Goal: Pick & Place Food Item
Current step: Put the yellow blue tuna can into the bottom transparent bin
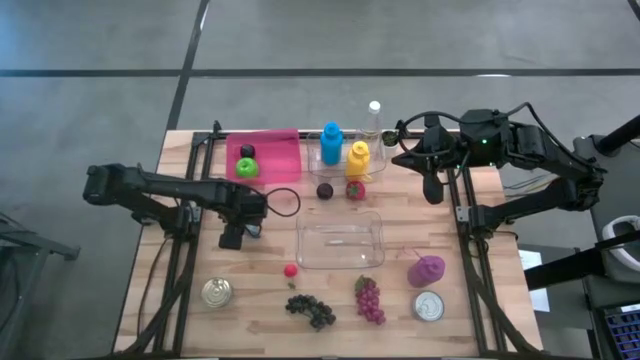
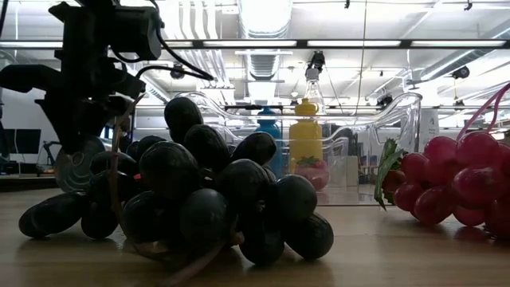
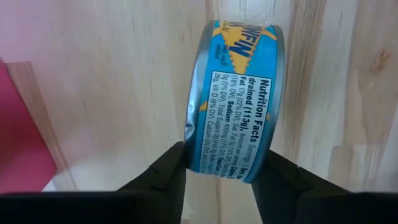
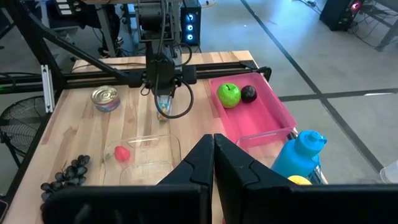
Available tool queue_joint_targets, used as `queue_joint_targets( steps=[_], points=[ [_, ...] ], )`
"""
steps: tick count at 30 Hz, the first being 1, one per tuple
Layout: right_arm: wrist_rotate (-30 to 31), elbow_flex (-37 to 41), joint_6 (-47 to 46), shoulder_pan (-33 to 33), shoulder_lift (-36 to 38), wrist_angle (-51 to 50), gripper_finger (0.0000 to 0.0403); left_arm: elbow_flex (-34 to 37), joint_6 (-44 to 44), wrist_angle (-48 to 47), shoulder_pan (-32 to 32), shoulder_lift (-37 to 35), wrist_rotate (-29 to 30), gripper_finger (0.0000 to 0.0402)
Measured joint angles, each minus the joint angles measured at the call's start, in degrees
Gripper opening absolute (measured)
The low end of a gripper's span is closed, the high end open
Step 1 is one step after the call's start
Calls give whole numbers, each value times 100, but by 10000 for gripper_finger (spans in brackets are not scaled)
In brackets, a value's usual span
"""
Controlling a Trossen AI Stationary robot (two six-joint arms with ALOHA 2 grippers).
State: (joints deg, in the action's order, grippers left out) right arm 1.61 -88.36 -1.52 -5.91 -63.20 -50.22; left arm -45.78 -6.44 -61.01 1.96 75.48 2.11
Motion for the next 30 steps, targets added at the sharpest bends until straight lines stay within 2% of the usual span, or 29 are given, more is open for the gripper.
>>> queue_joint_targets(
  steps=[9, 15, 21, 30],
  points=[
    [2, 0, 0, 2, 0, 0, 8, 7, 2, 19, -2, 2, -2, 170],
    [2, 0, 0, 0, 0, 0, 8, 4, 7, 15, -2, 0, 2, 139],
    [2, 0, 0, 1, 0, 0, 8, -77, 107, 11, -2, 1, -4, 139],
    [2, 0, 2, 1, 0, -1, 8, -628, 481, -50, 1, -99, -2, 139]
  ],
)
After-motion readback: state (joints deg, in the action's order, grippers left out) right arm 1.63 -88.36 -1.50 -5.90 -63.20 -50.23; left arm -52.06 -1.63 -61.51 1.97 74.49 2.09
